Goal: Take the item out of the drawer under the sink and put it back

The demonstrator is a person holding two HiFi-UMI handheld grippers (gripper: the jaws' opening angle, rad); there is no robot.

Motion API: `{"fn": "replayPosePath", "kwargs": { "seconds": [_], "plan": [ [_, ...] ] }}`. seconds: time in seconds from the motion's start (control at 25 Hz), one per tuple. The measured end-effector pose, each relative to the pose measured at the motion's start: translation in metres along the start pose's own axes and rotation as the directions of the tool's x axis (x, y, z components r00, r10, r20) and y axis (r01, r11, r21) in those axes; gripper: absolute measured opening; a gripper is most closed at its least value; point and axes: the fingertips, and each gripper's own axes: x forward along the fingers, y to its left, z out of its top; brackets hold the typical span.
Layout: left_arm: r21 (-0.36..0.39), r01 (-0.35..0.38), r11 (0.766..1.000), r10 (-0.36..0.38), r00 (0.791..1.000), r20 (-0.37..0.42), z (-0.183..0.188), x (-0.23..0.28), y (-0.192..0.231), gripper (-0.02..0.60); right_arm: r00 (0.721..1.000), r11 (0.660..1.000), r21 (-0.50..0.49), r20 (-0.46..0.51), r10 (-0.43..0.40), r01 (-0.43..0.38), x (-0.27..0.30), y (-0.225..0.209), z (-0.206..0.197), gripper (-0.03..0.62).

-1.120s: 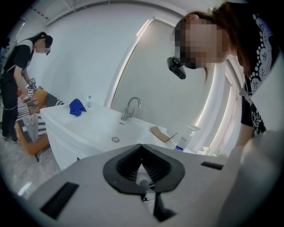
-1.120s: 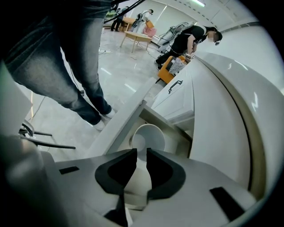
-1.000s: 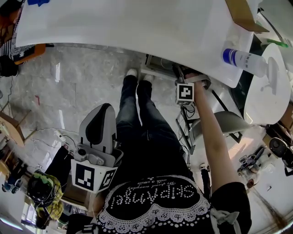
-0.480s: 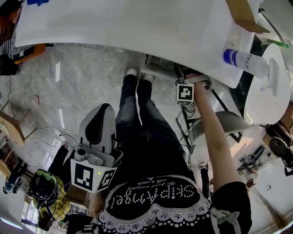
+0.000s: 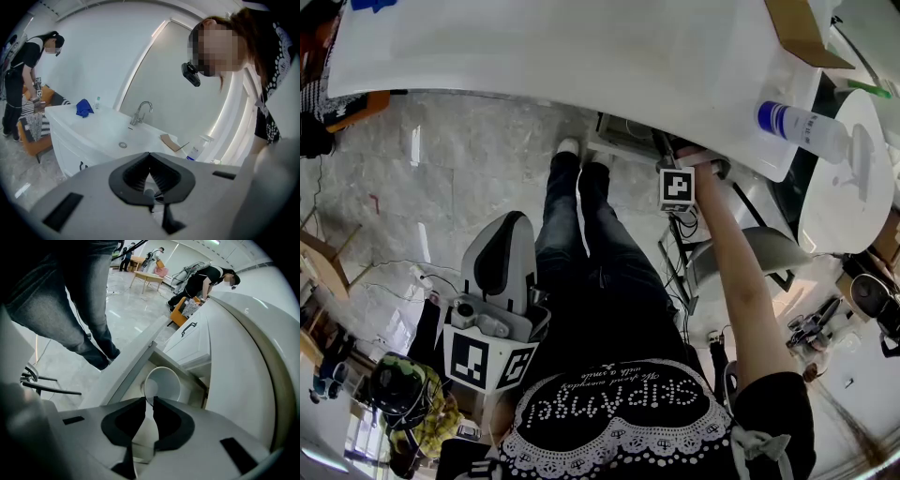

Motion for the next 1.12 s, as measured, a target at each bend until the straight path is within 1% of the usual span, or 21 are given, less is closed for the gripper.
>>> {"fn": "replayPosePath", "kwargs": {
  "seconds": [0.04, 0.08, 0.12, 0.2, 0.32, 0.4, 0.52, 0.6, 0.72, 0.84, 1.04, 1.12],
  "plan": [
    [0.001, 0.002, 1.000, -0.002, 1.000, 0.001, 0.000, 0.001, 0.000, 0.005, 1.000, 1.000, 0.002, 0.001, 0.002, -0.002, -0.001, 0.000, 0.001, 0.059],
    [0.001, 0.004, 1.000, -0.004, 1.000, 0.002, 0.001, 0.001, 0.000, 0.005, 1.000, 1.000, 0.002, -0.002, 0.003, -0.003, -0.002, 0.000, 0.001, 0.031],
    [0.002, 0.005, 1.000, -0.005, 1.000, 0.002, 0.001, 0.001, 0.000, 0.005, 1.000, 1.000, 0.003, -0.010, -0.001, 0.001, -0.003, 0.000, 0.001, 0.021],
    [0.003, 0.008, 1.000, -0.008, 1.000, 0.001, 0.002, 0.002, 0.001, 0.005, 1.000, 0.999, 0.033, -0.020, -0.006, 0.007, -0.005, 0.000, -0.001, 0.018],
    [0.004, 0.013, 1.000, -0.013, 1.000, 0.001, 0.003, 0.001, 0.001, 0.005, 1.000, 0.992, 0.123, -0.001, 0.019, -0.019, -0.010, 0.000, 0.001, 0.018],
    [0.002, 0.019, 1.000, -0.019, 1.000, 0.003, 0.003, 0.001, -0.001, 0.005, 1.000, 0.986, 0.166, -0.002, 0.026, -0.025, -0.015, -0.002, 0.001, 0.018],
    [0.001, 0.026, 1.000, -0.026, 1.000, 0.004, 0.003, 0.000, -0.001, 0.005, 0.999, 0.962, 0.270, 0.010, 0.041, -0.042, -0.023, -0.004, 0.000, 0.018],
    [-0.001, 0.026, 1.000, -0.026, 1.000, 0.006, 0.003, -0.001, 0.000, 0.005, 0.999, 0.950, 0.310, 0.013, 0.030, -0.032, -0.030, -0.009, 0.000, 0.018],
    [-0.002, 0.027, 1.000, -0.027, 1.000, 0.010, 0.003, -0.003, 0.001, 0.003, 1.000, 0.941, 0.337, 0.022, 0.012, -0.018, -0.036, -0.013, 0.003, 0.017],
    [-0.001, 0.031, 1.000, -0.031, 0.999, 0.014, 0.003, -0.006, 0.001, 0.005, 1.000, 0.943, 0.332, 0.027, -0.016, 0.006, -0.040, -0.015, 0.008, 0.017],
    [0.005, 0.036, 0.999, -0.036, 0.999, 0.022, 0.005, -0.012, 0.003, 0.003, 0.996, 0.941, 0.331, 0.031, -0.087, 0.072, -0.056, -0.022, 0.017, 0.017],
    [0.007, 0.042, 0.999, -0.042, 0.999, 0.023, 0.005, -0.014, 0.003, 0.005, 0.996, 0.933, 0.350, 0.019, -0.090, 0.078, -0.057, -0.020, 0.015, 0.017]
  ]
}}
